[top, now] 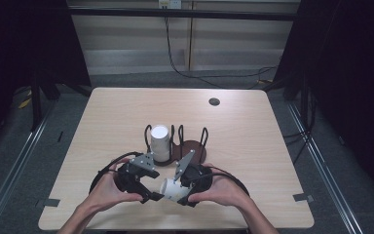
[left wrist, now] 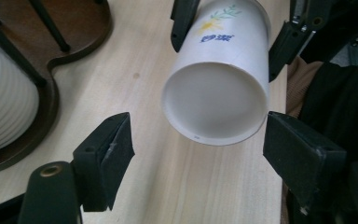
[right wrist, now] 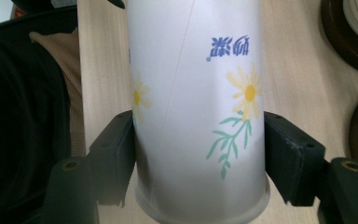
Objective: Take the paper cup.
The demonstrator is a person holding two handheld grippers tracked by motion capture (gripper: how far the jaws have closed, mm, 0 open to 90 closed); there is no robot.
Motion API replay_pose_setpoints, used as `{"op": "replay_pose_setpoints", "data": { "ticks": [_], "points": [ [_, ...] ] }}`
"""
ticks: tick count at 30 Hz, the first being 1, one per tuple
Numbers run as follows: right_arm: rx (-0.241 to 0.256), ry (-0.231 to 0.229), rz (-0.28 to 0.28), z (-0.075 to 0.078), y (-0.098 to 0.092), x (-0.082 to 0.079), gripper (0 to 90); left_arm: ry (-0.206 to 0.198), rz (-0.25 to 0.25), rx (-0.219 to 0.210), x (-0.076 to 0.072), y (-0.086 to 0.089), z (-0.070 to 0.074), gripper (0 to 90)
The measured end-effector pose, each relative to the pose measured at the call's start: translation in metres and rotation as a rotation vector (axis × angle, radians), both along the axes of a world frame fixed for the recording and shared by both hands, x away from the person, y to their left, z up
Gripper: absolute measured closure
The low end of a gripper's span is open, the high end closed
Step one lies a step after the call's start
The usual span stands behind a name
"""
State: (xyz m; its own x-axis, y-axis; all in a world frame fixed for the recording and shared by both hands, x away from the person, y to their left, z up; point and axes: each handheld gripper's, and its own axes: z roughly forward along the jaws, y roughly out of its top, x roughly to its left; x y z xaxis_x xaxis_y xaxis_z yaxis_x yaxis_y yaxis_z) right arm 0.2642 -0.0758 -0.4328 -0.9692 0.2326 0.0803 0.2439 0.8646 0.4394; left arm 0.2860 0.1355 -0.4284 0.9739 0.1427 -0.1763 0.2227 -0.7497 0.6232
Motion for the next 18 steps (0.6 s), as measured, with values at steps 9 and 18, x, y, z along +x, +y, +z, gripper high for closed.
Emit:
{"op": "replay_pose_setpoints", "data": {
  "ticks": [9, 18],
  "points": [
    [-0.049, -0.031, 0.018, -0.002, 0.005, -0.002, 31.9, 0.013, -0.023, 0.027, -0.001, -0.009, -0.004, 25.7],
    [-0.06, -0.056, 0.055, -0.001, 0.013, -0.006, 31.9, 0.034, -0.052, 0.045, -0.001, -0.016, -0.006, 29.9]
  ]
}}
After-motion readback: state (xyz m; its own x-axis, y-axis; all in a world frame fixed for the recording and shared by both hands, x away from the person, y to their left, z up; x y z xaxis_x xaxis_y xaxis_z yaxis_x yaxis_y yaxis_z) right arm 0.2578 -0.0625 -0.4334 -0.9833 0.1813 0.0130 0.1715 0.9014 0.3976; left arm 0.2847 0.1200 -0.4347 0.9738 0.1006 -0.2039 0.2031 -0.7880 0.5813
